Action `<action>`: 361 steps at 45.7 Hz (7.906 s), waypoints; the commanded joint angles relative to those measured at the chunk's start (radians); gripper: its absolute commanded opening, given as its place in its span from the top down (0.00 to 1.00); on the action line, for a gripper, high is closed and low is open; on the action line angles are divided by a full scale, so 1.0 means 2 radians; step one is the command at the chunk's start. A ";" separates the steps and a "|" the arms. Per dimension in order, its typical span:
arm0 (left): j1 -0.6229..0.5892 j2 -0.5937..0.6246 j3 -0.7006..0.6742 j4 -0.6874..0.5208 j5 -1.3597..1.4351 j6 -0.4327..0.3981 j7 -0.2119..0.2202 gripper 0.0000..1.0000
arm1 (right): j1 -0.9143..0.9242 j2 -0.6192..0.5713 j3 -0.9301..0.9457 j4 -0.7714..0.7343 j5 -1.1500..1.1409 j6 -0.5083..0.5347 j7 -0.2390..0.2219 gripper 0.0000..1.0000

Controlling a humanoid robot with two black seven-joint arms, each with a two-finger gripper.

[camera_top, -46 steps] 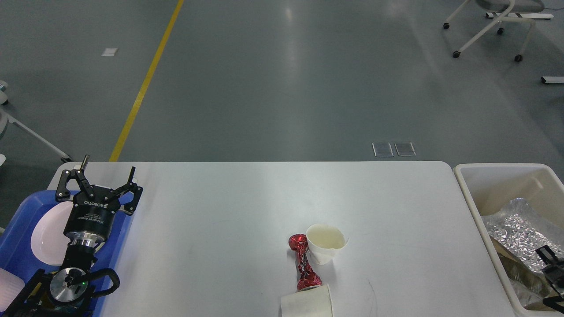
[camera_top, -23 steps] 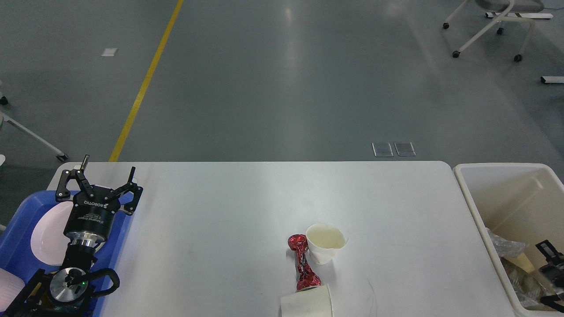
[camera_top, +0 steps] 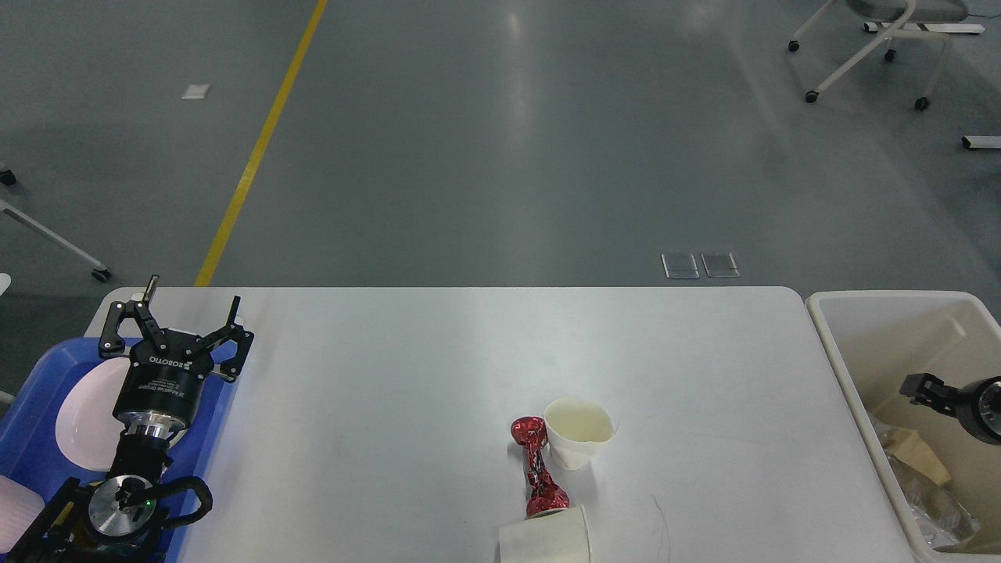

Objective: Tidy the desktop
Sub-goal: 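Raise the right gripper out of the bin and move to the paper cup, then lower the right gripper onto the white paper cup and grasp it, then lift the paper cup and carry it over the bin, then lower the paper cup into the bin and release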

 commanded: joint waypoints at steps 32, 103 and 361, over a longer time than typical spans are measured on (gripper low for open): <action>0.000 0.000 -0.001 0.000 0.000 0.000 0.000 0.04 | 0.571 0.121 -0.242 0.317 0.091 0.376 -0.002 0.00; 0.000 0.000 0.000 0.000 0.000 0.000 0.001 0.04 | 0.604 0.208 -0.200 0.439 0.255 0.228 -0.004 0.00; 0.000 0.000 0.000 0.000 0.000 0.000 0.000 0.04 | -0.234 0.128 0.048 -0.253 0.180 -0.158 -0.004 0.00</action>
